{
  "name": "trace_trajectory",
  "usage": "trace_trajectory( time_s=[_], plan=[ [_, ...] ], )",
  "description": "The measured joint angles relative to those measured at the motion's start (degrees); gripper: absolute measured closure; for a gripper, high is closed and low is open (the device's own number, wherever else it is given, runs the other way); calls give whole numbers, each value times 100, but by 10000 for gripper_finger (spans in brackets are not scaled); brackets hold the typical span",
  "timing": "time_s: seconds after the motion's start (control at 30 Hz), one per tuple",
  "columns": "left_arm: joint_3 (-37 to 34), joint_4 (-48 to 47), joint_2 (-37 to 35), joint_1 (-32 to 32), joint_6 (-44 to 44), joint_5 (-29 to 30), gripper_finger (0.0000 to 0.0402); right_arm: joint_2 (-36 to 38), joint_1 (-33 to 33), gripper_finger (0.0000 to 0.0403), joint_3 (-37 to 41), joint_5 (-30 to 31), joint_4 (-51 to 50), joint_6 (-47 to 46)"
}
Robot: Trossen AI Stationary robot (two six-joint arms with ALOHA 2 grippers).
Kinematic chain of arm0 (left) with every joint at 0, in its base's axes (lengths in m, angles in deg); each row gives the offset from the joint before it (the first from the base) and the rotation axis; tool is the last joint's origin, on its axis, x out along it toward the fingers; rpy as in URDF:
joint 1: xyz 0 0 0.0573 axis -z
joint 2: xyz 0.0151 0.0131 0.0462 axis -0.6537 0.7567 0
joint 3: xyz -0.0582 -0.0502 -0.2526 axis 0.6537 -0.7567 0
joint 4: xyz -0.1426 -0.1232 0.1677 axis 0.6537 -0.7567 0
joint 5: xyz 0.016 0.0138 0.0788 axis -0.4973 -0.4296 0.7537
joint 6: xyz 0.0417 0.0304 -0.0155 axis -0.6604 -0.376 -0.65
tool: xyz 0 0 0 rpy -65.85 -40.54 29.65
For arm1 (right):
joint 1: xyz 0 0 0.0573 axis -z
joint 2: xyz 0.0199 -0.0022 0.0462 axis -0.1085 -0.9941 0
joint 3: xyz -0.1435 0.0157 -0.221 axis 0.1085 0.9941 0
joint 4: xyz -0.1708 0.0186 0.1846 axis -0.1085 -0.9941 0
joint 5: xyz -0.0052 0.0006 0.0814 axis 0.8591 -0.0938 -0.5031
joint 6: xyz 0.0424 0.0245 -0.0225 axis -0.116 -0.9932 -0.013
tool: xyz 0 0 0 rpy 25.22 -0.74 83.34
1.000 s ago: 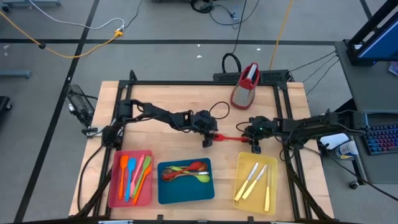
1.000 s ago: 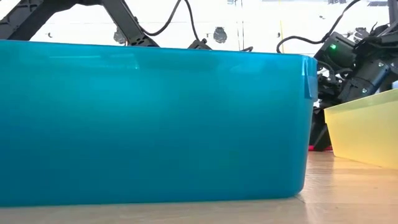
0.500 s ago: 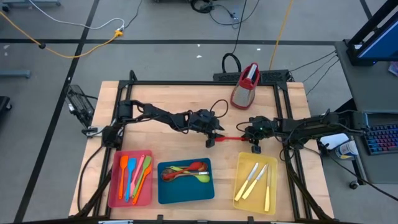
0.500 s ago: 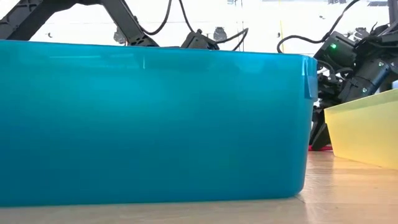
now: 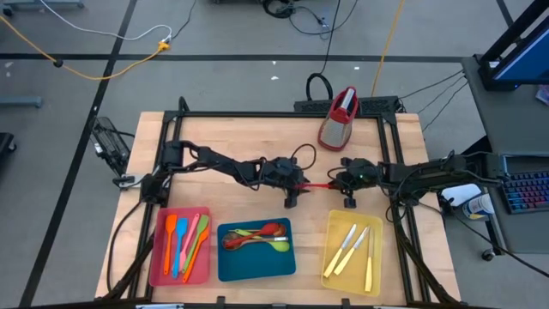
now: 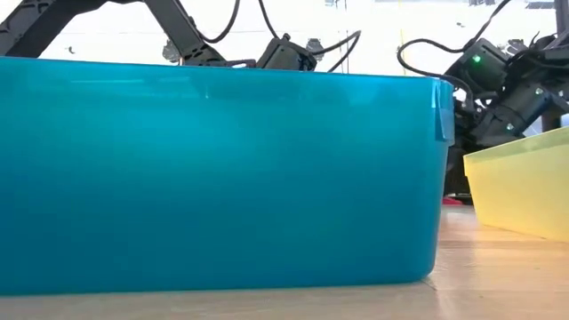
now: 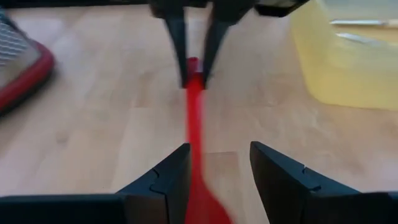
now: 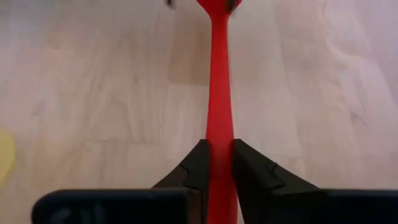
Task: Pick & Place Kitchen Items
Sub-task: Put the red spatula into the pink bin
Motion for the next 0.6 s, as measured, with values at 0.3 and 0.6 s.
trace_trajectory(
  time_s=[0.3, 0.6],
  plan=[
    [3, -149, -4, -272, -218, -19, 236, 2, -2, 359, -2, -95, 93, -143],
    [126, -532, -43, -514, -242, -845, 236, 7, -4, 358, -2, -98, -22, -188]
  ],
)
